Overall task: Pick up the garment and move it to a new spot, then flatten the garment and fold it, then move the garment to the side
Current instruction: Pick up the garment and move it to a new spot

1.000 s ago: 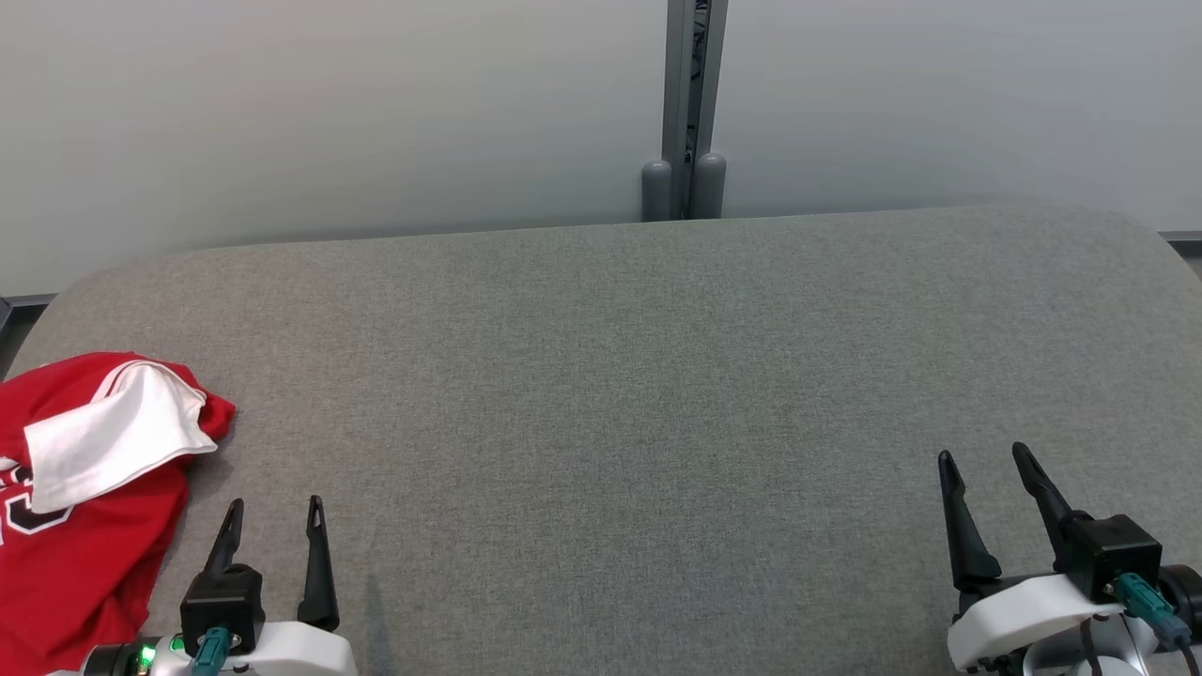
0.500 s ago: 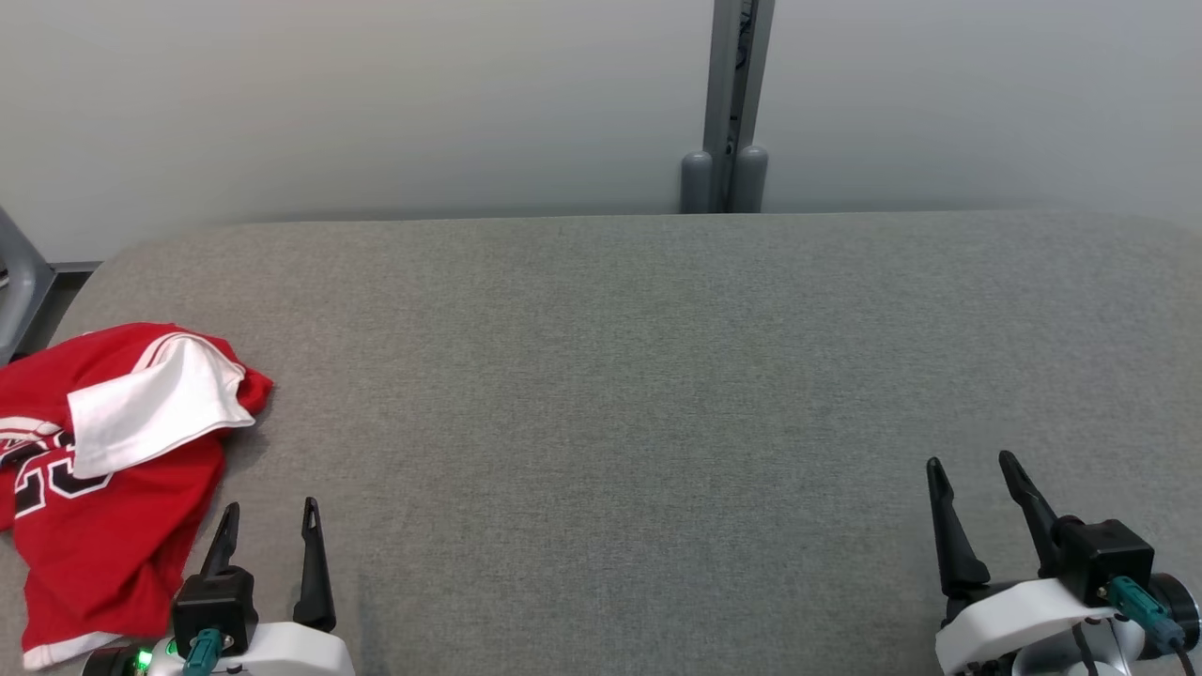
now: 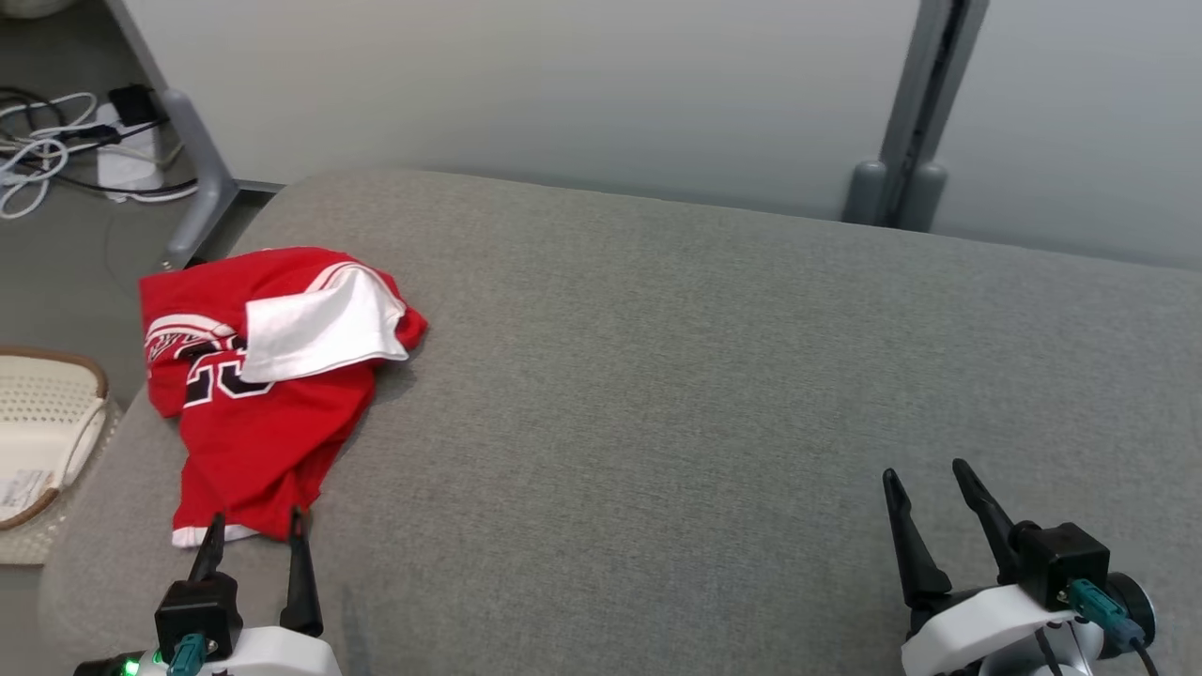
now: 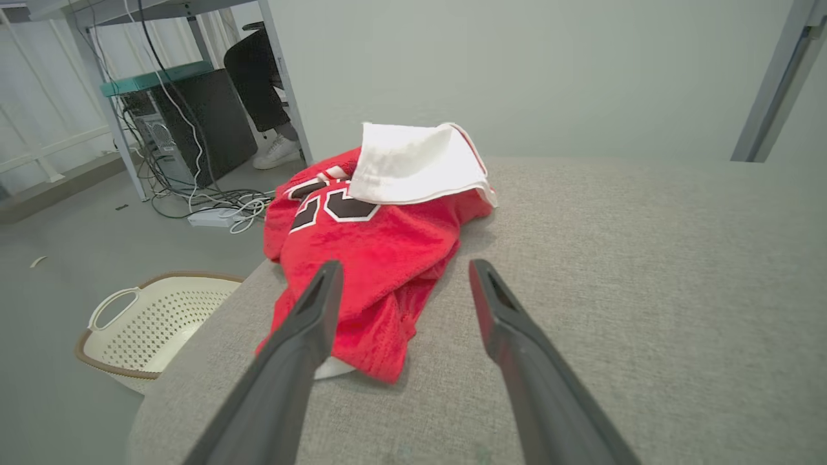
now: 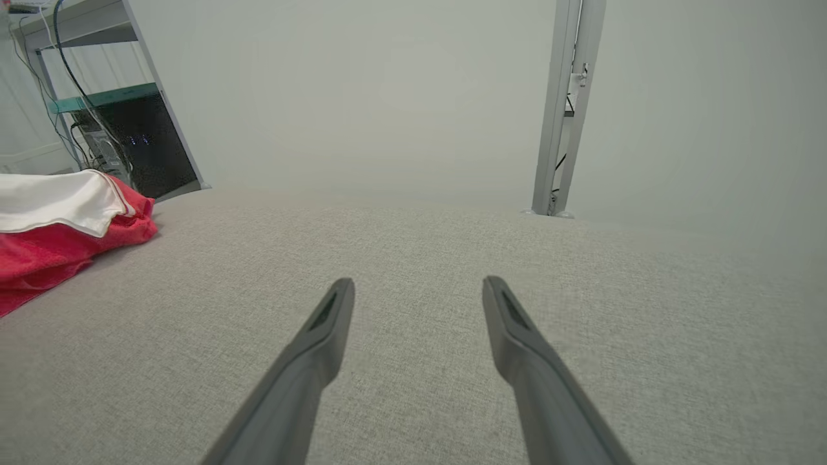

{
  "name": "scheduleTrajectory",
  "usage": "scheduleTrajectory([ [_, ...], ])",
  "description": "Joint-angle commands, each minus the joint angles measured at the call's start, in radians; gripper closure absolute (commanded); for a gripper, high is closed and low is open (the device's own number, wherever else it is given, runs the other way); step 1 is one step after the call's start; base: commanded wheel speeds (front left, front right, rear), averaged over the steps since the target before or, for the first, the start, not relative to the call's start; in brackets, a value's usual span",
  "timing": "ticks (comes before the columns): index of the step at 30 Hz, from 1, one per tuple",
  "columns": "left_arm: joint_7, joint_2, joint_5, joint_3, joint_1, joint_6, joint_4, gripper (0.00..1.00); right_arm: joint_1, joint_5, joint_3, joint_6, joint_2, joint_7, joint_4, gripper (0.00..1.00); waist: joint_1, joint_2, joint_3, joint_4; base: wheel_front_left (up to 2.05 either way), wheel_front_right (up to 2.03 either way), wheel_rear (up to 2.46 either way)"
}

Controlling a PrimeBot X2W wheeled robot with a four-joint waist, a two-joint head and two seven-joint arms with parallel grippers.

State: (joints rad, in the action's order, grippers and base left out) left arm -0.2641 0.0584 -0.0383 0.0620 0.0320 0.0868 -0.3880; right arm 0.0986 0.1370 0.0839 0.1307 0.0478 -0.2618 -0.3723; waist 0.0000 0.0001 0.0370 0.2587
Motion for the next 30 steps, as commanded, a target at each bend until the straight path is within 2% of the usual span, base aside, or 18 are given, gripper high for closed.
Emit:
scheduleTrajectory([
  [1, -0.001, 0.005, -0.005, 0.005, -0.004, -0.004, -0.002, 0.00, 0.008, 0.005, 0.005, 0.000, 0.006, -0.005, -0.005, 0.00, 0.0000, -0.0001, -0.001, 0.050, 0.00, 0.00, 0.00],
  [7, -0.001, 0.004, -0.007, 0.030, -0.028, -0.008, -0.019, 0.00, 0.013, 0.016, 0.050, 0.000, 0.006, -0.005, -0.013, 0.00, 0.0000, -0.0001, -0.011, 0.117, 0.00, 0.00, 0.00],
  [13, -0.001, 0.001, -0.020, 0.055, -0.029, -0.015, -0.021, 0.00, 0.017, 0.025, 0.072, 0.000, 0.007, -0.005, -0.014, 0.00, 0.0000, -0.0001, -0.005, 0.135, 0.00, 0.00, 0.00],
  [20, -0.001, -0.004, -0.071, 0.070, 0.014, -0.052, -0.062, 0.00, 0.044, -0.001, 0.073, 0.000, 0.014, -0.005, -0.013, 0.00, 0.0000, -0.0001, 0.052, 0.099, 0.00, 0.00, 0.00],
  [27, -0.001, -0.003, -0.075, 0.089, 0.163, -0.096, -0.117, 0.00, 0.089, -0.006, 0.096, 0.000, 0.052, -0.005, 0.005, 0.00, 0.0000, -0.0001, 0.151, 0.034, 0.00, 0.00, 0.00],
  [30, -0.001, 0.016, -0.071, 0.100, 0.249, -0.115, -0.143, 0.00, 0.109, -0.002, 0.103, 0.000, 0.070, -0.005, 0.010, 0.00, 0.0000, -0.0001, 0.191, 0.006, 0.00, 0.00, 0.00],
])
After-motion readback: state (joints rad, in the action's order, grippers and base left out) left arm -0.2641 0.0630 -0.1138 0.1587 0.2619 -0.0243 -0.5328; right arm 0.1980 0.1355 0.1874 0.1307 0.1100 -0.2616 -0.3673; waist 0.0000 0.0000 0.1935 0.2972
